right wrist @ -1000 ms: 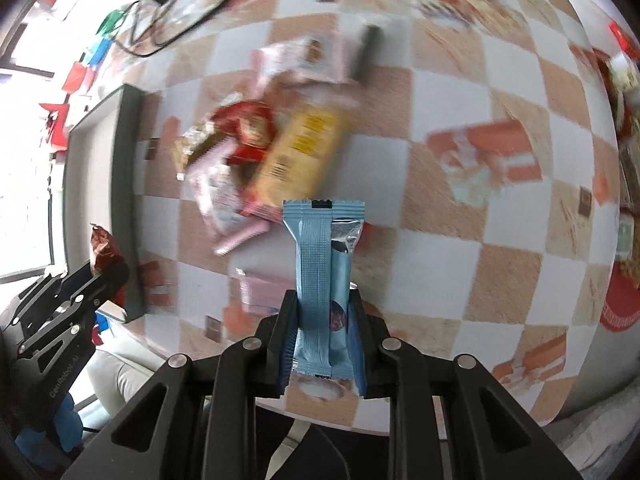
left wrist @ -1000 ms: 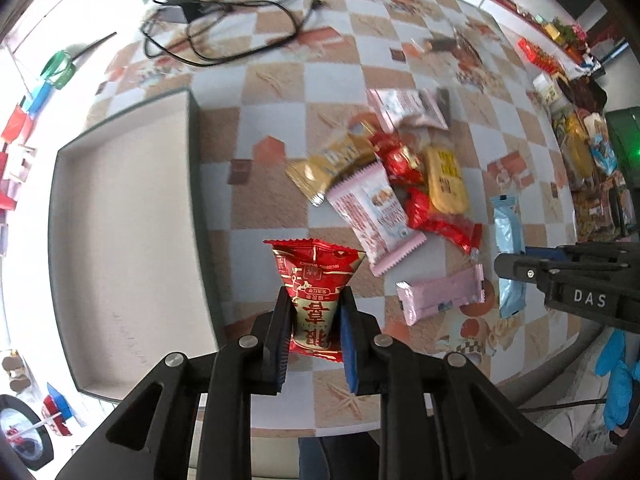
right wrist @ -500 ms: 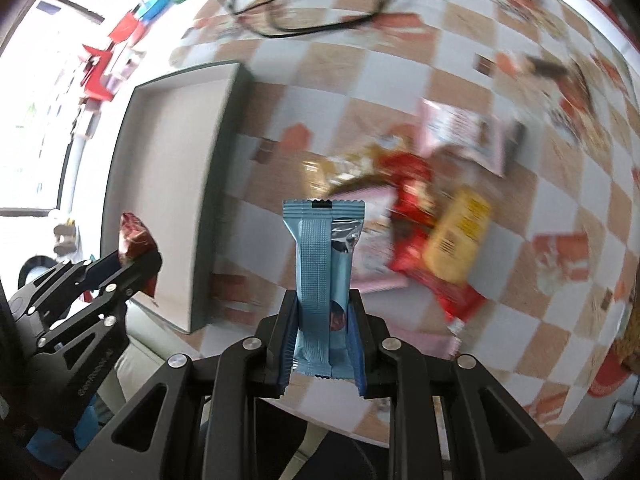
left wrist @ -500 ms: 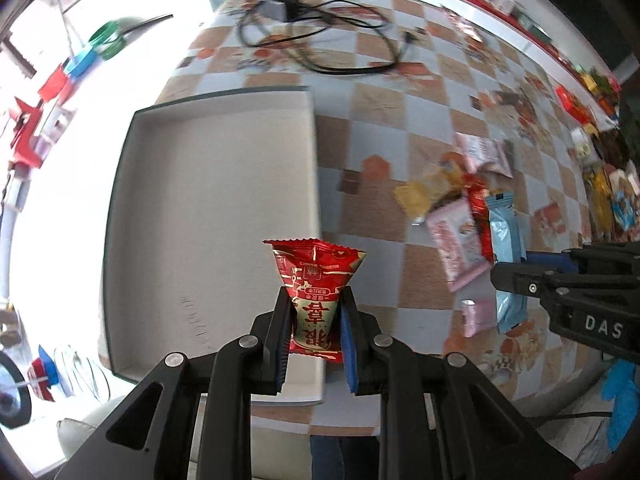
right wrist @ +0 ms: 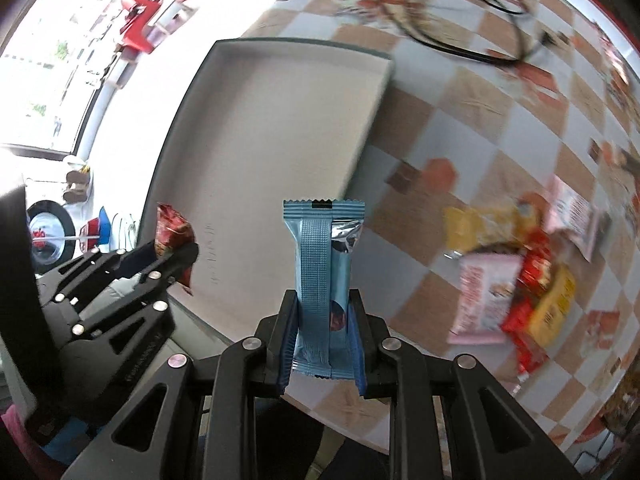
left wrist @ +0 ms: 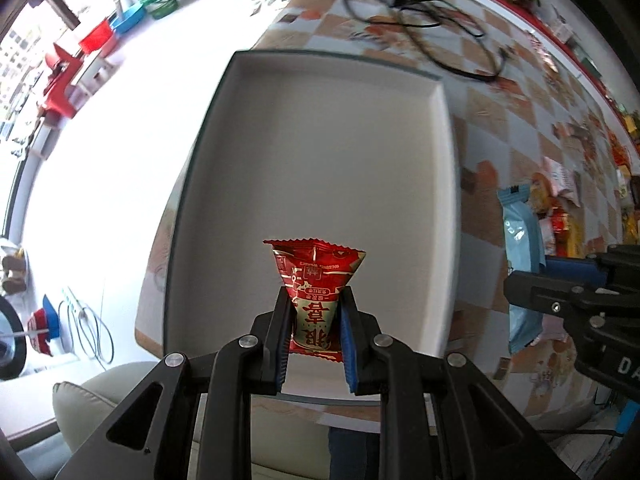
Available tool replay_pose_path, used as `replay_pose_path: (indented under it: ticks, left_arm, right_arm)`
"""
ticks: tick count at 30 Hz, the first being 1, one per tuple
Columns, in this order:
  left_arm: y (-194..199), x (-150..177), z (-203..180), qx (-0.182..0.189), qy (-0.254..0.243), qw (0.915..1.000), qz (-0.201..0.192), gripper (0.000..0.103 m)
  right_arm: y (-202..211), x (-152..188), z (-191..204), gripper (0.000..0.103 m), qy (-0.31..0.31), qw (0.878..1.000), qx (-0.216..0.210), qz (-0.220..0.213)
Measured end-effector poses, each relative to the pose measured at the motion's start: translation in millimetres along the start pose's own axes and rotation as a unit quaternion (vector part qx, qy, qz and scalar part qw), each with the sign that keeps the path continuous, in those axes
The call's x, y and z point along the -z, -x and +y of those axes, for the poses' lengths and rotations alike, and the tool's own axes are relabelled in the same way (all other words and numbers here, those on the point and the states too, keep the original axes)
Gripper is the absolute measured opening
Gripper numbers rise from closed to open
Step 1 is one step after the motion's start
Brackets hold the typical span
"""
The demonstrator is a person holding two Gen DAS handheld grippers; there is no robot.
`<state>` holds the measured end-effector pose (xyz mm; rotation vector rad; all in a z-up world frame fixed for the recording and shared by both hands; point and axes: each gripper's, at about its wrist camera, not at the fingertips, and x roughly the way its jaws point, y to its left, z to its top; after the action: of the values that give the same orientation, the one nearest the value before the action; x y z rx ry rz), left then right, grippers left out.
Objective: Organize snacks
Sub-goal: 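Carry both snacks into the white tray and open both grippers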
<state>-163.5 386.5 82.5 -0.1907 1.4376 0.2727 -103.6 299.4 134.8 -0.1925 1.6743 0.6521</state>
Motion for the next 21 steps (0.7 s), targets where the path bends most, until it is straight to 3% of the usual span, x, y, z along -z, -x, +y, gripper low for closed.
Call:
replay_pose_path:
  ticks: [6, 16, 18, 20, 21]
  left_arm:
    - [-15, 4, 21, -0.011, 0.013, 0.9997, 0.018, 0.024]
    - [-33, 6, 30, -0.004, 0.015, 0.9993, 0.035, 0.025]
    - [-37, -3, 26, -0.004, 0.013, 0.9992, 0.037, 0.034]
    - [-37, -3, 25, -0.006, 0.015, 0.9992, 0.037, 0.065]
    - [-35, -3, 25, -0.008, 0.017, 0.9993, 0.033, 0.071]
  right_arm:
    - [-37, -19, 23, 0.025, 0.021, 1.000, -0.006, 0.020]
    - [-55, -25, 23, 0.025, 0.033, 0.999, -0.007, 0.041]
    - [-63, -26, 23, 0.025, 0.036, 0.998, -0.007, 0.044]
    - [-72, -32, 26, 0.025, 0.038, 0.998, -0.007, 0.046]
    - [-73, -33, 26, 0.025, 0.037, 0.998, -0.008, 0.044]
